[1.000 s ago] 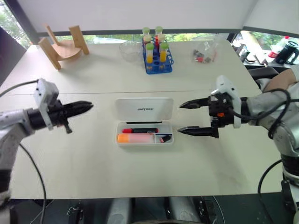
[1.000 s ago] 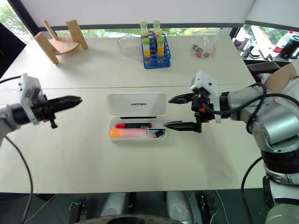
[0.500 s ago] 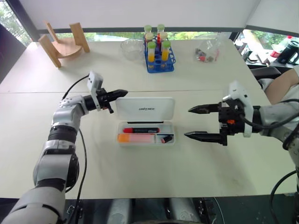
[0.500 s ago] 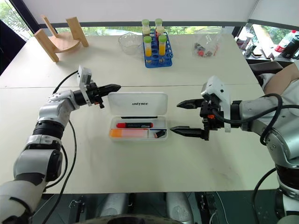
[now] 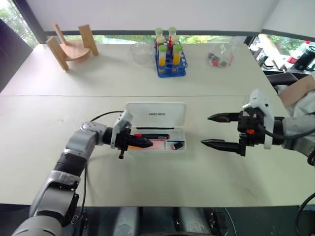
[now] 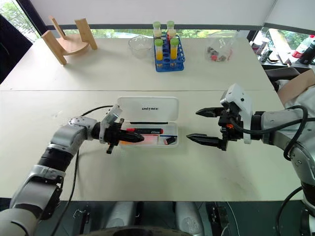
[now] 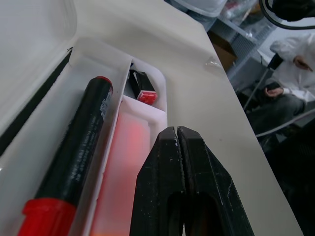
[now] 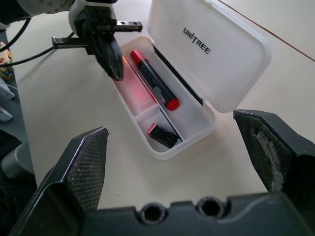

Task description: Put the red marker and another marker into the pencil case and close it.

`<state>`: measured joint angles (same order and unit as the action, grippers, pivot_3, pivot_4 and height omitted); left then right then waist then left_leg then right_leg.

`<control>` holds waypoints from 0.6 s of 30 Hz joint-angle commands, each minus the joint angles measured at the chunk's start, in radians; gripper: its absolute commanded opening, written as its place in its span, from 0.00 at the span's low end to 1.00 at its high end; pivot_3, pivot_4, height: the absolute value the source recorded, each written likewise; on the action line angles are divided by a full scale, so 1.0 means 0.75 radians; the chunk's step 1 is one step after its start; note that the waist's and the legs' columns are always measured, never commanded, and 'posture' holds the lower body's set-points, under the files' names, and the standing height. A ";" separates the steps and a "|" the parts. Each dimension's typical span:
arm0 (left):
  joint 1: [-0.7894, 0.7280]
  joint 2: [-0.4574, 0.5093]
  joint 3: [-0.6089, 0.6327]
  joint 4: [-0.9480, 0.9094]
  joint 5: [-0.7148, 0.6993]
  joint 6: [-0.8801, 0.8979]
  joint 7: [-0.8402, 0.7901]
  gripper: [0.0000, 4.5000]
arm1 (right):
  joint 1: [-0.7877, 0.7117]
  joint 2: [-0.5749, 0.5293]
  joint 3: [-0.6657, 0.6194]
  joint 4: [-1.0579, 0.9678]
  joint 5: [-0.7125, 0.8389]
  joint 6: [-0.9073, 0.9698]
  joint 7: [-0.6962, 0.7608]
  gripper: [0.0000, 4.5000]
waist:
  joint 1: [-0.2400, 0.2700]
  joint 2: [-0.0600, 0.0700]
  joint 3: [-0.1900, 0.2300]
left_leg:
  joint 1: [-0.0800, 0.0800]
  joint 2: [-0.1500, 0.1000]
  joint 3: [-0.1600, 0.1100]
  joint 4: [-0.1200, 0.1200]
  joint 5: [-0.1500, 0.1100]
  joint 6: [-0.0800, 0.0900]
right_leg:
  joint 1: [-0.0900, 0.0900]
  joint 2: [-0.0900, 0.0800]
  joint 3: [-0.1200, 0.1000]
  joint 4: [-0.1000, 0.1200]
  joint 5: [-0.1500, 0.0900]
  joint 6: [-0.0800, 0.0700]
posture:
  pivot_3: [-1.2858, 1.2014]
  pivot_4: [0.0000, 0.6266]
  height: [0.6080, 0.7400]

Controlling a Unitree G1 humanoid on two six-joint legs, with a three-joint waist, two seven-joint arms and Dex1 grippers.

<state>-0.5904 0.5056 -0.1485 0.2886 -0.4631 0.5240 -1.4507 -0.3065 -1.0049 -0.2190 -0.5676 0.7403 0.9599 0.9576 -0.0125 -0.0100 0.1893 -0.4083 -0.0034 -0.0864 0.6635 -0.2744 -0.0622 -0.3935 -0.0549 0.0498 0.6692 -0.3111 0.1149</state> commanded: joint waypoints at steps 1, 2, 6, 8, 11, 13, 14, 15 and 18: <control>-0.047 0.076 0.175 -0.178 -0.157 0.144 0.050 0.00 | 0.002 -0.034 -0.061 -0.043 0.031 0.004 -0.022 1.00 | -0.002 0.000 0.000 | 0.000 0.000 0.000 0.000 0.000 0.000 | 0.000 0.000 0.000 0.000 0.000 0.000 | 0.52 0.24 1.00; -0.030 0.109 0.211 -0.229 -0.196 0.192 0.057 0.00 | 0.004 -0.035 -0.061 -0.049 0.037 0.005 -0.029 1.00 | -0.005 0.001 0.000 | 0.000 0.000 0.000 0.000 0.000 0.000 | 0.000 0.000 0.000 0.000 0.000 0.000 | 0.52 0.24 1.00; 0.014 0.185 0.475 -0.339 -0.376 0.357 0.242 0.00 | 0.003 -0.025 -0.049 -0.060 0.047 0.005 -0.063 1.00 | -0.014 0.002 -0.001 | 0.001 0.001 0.000 -0.003 0.000 0.001 | -0.002 0.000 0.001 0.000 0.000 0.000 | 0.52 0.24 1.00; -0.010 0.170 0.573 -0.286 -0.354 0.304 0.393 0.00 | -0.008 -0.020 -0.033 -0.053 0.046 0.001 -0.074 1.00 | -0.007 0.002 -0.001 | 0.001 0.001 0.000 -0.002 0.000 0.001 | -0.001 0.000 0.001 0.000 0.000 0.000 | 0.52 0.24 1.00; -0.034 0.158 0.568 -0.165 -0.213 0.132 0.517 0.00 | -0.036 -0.013 -0.003 -0.032 0.042 -0.010 -0.081 1.00 | 0.003 0.002 -0.001 | 0.001 0.000 0.001 0.000 0.000 0.000 | 0.001 -0.002 0.000 0.000 0.000 0.001 | 0.52 0.24 1.00; -0.070 0.132 0.526 -0.045 -0.120 0.005 0.564 0.00 | -0.059 -0.009 0.025 -0.012 0.033 -0.022 -0.076 1.00 | 0.005 0.002 -0.001 | 0.001 -0.001 0.001 0.001 0.000 0.000 | 0.002 -0.003 0.000 -0.001 0.001 0.002 | 0.52 0.24 1.00; -0.091 0.113 0.504 0.018 -0.088 -0.051 0.565 0.00 | -0.068 -0.009 0.038 -0.002 0.025 -0.031 -0.073 1.00 | 0.006 0.001 -0.001 | 0.001 -0.002 0.001 0.001 0.000 0.000 | 0.003 -0.003 0.000 -0.001 0.001 0.003 | 0.52 0.24 1.00; -0.123 0.089 0.481 0.109 -0.045 -0.121 0.575 0.00 | -0.080 -0.011 0.054 0.010 0.012 -0.043 -0.070 1.00 | 0.007 0.001 -0.001 | 0.001 -0.002 0.001 0.001 0.000 0.000 | 0.003 -0.003 0.000 -0.002 0.001 0.003 | 0.52 0.24 1.00; -0.200 0.038 0.402 0.337 0.069 -0.299 0.539 0.00 | -0.109 -0.013 0.080 0.037 -0.001 -0.060 -0.063 1.00 | 0.003 0.000 -0.001 | 0.000 -0.003 0.001 0.001 0.000 0.000 | 0.002 -0.003 0.000 -0.002 0.002 0.003 | 0.52 0.24 1.00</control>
<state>-0.7066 0.5375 0.1767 0.4889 -0.4558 0.3807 -1.0267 -0.3656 -1.0090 -0.1520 -0.5412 0.7466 0.9370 0.9073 -0.0100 -0.0096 0.1888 -0.4080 -0.0056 -0.0857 0.6643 -0.2744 -0.0622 -0.3920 -0.0568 0.0496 0.6671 -0.3100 0.1171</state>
